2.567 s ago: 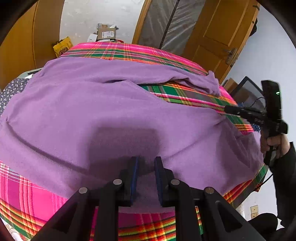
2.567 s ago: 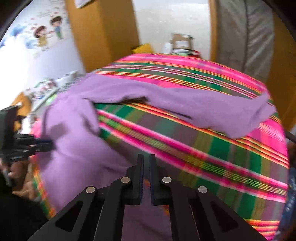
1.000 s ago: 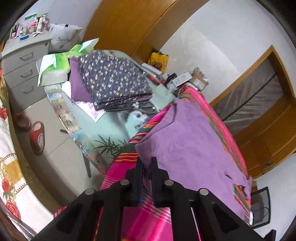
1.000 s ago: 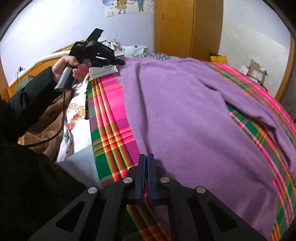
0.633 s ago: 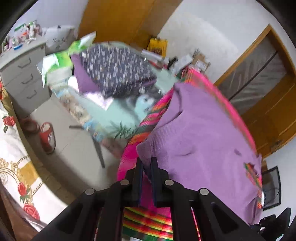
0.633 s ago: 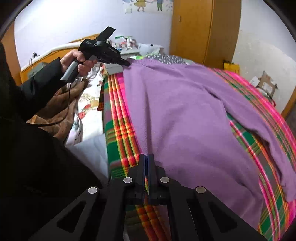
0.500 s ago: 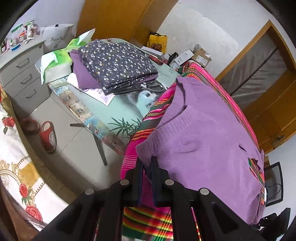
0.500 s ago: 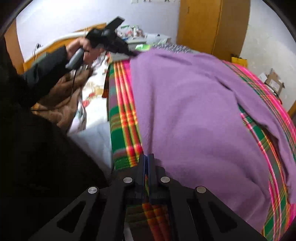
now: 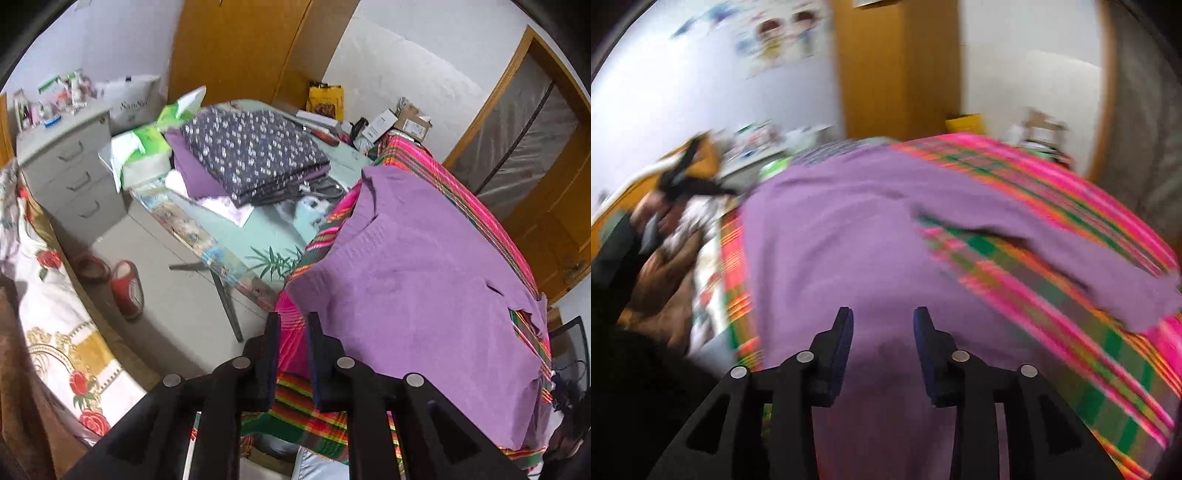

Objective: Fold clothes

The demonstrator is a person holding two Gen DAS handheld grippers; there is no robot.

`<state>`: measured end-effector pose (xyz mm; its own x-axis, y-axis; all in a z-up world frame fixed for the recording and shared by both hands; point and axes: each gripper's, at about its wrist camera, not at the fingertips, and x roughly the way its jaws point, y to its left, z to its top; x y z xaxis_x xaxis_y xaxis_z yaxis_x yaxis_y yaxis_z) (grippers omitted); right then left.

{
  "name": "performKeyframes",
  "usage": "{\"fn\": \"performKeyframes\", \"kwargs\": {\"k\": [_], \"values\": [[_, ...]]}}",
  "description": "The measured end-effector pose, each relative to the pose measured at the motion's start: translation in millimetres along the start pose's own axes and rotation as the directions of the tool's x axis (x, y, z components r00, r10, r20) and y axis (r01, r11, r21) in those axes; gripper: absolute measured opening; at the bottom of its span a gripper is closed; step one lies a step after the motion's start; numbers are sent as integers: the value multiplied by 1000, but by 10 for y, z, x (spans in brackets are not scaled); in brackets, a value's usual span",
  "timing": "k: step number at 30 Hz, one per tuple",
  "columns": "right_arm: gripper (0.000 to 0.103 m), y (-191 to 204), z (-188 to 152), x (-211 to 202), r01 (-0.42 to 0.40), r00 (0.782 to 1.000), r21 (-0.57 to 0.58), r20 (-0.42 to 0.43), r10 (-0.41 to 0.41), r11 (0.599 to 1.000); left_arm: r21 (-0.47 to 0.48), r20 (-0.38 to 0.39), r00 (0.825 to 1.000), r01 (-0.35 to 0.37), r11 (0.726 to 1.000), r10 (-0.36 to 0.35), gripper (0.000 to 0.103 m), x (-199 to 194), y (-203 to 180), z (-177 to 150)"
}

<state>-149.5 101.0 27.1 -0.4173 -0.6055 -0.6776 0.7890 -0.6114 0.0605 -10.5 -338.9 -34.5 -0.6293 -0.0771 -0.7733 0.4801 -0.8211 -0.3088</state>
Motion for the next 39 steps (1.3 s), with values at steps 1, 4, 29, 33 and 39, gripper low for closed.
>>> {"fn": "performKeyframes", "kwargs": {"k": [1,4,29,33,39], "values": [[39,-161,36,-9,16,1000,33,7,-16,999,17,9,1000,10,1000,-10,14,-18,-67,6],[41,-557,116,115,-23,999,113,-22,26,993,103,20,996,89,991,-92,14,-53,-434,-10],[6,-193,578,1257,-119,959,-45,-266,103,992,542,-150,974,225,810,-170,14,348,-2396,-815],[5,-273,651,1276,-62,970,-38,-236,52,997,554,-122,985,172,815,-125,14,365,-2460,-828],[5,-328,700,1333,-59,963,-30,-264,49,998,557,-123,989,134,820,-78,14,448,-2488,-837]]}}
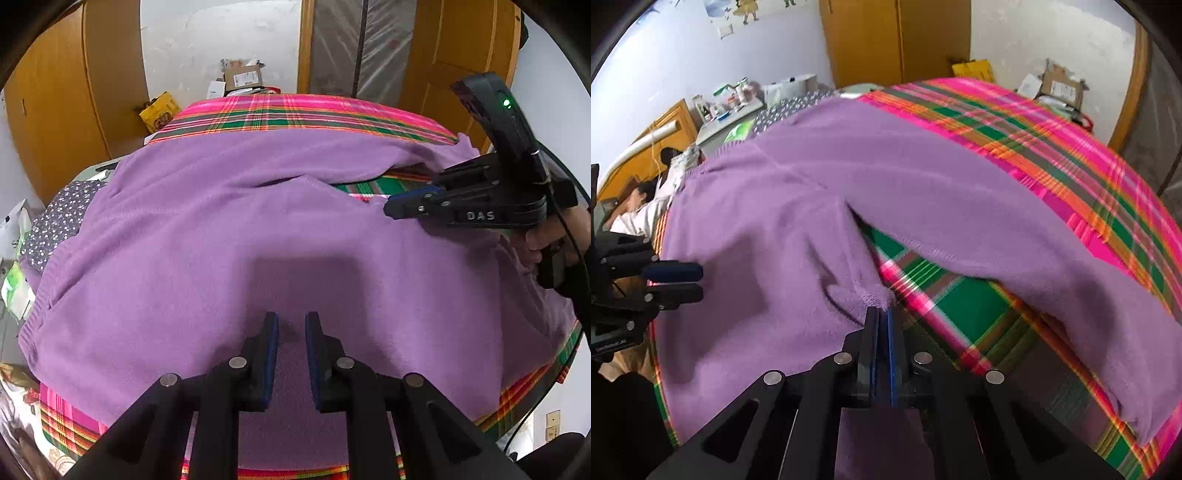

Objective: Fold clothes

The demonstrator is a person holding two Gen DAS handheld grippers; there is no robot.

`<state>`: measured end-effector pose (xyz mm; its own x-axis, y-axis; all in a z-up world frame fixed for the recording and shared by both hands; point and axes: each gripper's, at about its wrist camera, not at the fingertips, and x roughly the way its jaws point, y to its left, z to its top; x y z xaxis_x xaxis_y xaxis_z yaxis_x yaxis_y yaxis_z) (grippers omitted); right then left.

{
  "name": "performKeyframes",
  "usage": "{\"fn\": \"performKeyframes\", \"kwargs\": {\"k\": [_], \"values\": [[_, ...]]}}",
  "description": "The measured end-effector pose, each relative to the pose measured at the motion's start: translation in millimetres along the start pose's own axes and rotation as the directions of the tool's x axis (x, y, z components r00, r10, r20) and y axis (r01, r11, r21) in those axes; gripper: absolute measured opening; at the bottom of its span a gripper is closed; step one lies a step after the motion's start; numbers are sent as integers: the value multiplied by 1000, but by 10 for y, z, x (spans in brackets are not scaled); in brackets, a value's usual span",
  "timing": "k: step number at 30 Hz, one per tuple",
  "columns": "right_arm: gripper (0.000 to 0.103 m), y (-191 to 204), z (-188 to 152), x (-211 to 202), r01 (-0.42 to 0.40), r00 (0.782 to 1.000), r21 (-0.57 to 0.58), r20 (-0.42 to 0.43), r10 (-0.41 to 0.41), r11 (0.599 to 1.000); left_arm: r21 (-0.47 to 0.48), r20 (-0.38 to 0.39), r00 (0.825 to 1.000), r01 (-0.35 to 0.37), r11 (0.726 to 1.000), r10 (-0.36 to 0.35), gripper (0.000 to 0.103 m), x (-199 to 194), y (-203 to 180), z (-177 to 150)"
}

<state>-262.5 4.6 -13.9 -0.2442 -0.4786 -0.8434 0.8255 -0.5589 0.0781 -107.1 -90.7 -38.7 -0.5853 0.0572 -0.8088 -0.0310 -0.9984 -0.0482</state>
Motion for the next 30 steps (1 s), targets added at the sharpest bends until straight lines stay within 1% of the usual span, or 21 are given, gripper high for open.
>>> {"fn": "performKeyframes", "kwargs": {"k": [2,4,6,7,13,14,16,18,23,28,30], "values": [[6,-21,28,-31,-9,1000,13,15,9,1000,-1,-2,1000,-4,1000,4,14,9,12,-4],[10,-66,63,-55,-33,999,38,32,32,999,-1,-2,1000,-9,1000,9,14,12,22,-7],[21,-89,106,-46,-58,998,55,41,56,997,-1,-3,1000,-13,1000,13,14,16,31,-6],[23,-86,125,-31,-67,997,55,42,65,996,0,-3,1000,-15,1000,15,14,18,34,-5],[24,9,229,145,-93,996,47,10,93,995,4,-8,1000,-26,1000,26,14,36,33,3],[23,23,241,167,-92,996,45,5,92,995,4,-8,1000,-28,1000,28,14,37,34,4],[12,44,262,192,-76,997,35,-2,76,996,6,-9,999,-31,999,31,14,44,35,7],[5,64,277,193,-69,998,23,-5,70,997,8,-9,999,-36,999,36,14,49,32,8],[3,91,282,189,-50,999,-12,0,50,999,14,-13,999,-38,999,38,14,69,31,22],[2,74,300,191,-44,999,-20,10,44,999,18,-15,999,-41,999,41,14,77,34,24],[2,53,313,175,-24,999,-15,27,24,1000,19,-16,999,-42,999,42,14,83,33,28]]}}
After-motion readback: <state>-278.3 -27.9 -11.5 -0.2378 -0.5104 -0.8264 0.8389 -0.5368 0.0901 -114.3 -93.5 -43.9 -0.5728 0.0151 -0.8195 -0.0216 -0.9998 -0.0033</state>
